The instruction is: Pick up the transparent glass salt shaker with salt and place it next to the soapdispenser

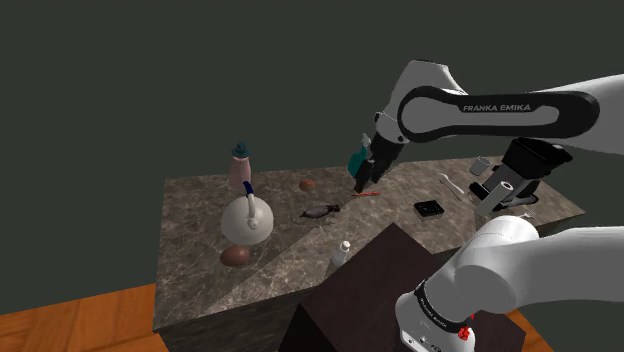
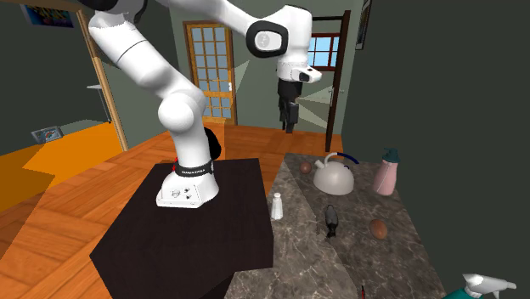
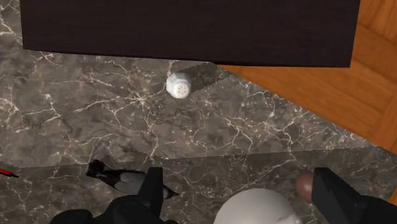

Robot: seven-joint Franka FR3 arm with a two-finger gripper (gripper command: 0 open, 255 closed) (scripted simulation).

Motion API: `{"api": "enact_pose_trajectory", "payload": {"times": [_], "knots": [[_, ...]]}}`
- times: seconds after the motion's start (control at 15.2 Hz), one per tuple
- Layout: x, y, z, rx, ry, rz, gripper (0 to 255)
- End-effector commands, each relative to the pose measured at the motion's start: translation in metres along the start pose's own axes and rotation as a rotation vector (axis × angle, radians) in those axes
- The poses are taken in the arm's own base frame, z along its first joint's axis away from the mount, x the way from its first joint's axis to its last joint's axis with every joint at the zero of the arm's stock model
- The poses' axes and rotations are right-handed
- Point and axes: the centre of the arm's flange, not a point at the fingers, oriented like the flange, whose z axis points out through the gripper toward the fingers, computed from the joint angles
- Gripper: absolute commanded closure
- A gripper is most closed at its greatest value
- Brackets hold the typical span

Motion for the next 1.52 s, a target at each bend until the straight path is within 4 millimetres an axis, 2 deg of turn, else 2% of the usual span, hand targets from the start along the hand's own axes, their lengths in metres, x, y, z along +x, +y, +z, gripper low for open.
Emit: {"api": "enact_pose_trajectory", "payload": {"times": [0.0, 1.12, 1.45], "knots": [[-0.002, 0.004, 0.028, -0.005, -0.009, -0.003, 0], [-0.009, 0.042, 0.248, -0.038, -0.100, -0.024, 0], [-0.011, 0.044, 0.275, -0.039, -0.102, -0.025, 0]]}}
